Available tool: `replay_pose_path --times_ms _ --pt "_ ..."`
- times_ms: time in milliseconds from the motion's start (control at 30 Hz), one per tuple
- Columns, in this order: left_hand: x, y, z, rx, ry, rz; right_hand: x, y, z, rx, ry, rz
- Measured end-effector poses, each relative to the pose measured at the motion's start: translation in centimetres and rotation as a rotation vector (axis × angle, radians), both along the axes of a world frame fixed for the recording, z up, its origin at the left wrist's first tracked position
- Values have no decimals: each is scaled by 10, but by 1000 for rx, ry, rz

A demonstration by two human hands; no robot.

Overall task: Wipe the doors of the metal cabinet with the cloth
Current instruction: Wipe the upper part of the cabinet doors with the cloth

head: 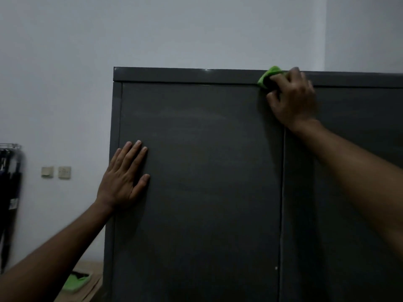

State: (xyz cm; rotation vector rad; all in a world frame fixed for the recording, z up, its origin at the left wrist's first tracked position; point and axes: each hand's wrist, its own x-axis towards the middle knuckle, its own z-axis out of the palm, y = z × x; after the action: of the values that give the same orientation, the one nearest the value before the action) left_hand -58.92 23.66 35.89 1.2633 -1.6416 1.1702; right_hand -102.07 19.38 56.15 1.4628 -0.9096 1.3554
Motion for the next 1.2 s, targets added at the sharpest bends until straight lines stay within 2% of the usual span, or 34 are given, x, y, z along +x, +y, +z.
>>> replay_pose_path --times_ms 67,100,200,233,267,300,400,433,467,500,600,633,667,767,800,833,867,967,1000,1033,1133,1200 --pt "-1 0 0 -3 7 -1 16 4 1 33 -110 29" --pt "-1 1 0 -6 10 1 25 4 -5 27 -74 32" --pt "-4 2 0 -9 12 4 21 -1 -33 -30 342 13" --pt "-4 2 0 -9 14 5 10 -2 -35 -55 440 0" --pt "-4 2 -1 -9 16 6 0 -2 -32 -72 453 0" --pt "-4 3 -2 -10 16 9 -7 -3 -26 -65 365 11" --pt "-4 3 -1 -7 13 20 -4 -1 -6 20 -121 55" --pt "-4 3 -1 -4 14 21 4 0 -6 36 -192 44" --pt "-3 3 -1 0 13 20 13 1 -8 35 -178 29" --pt "-3 3 -1 2 10 20 19 1 -14 26 -88 19" --pt "-3 3 -1 11 4 17 5 2 -30 -12 353 0" --pt "-3 3 0 13 5 12 -6 2 -28 -33 418 -18" --pt "-3 3 1 15 6 8 -15 2 -24 -36 388 -23" --pt "-3 3 0 11 7 4 -18 4 -2 21 -79 29" --pt "-3 3 0 8 8 -1 -9 5 1 35 -171 38" --pt "-3 3 0 3 7 -8 1 7 1 39 -168 43" --pt "-3 4 -1 -1 5 -16 10 8 -3 40 -88 42" --pt "-5 6 -1 -14 0 -34 4 6 -21 11 309 -11" --pt "-7 6 -1 -19 8 -44 -6 6 -22 -5 363 -42" --pt "-10 8 0 -28 29 -57 -16 6 -20 -21 342 -65" --pt "-30 11 9 -51 64 -93 -26 6 -2 -19 -25 -51" --pt "-55 13 16 -41 25 -125 -8 9 3 3 -146 -16"
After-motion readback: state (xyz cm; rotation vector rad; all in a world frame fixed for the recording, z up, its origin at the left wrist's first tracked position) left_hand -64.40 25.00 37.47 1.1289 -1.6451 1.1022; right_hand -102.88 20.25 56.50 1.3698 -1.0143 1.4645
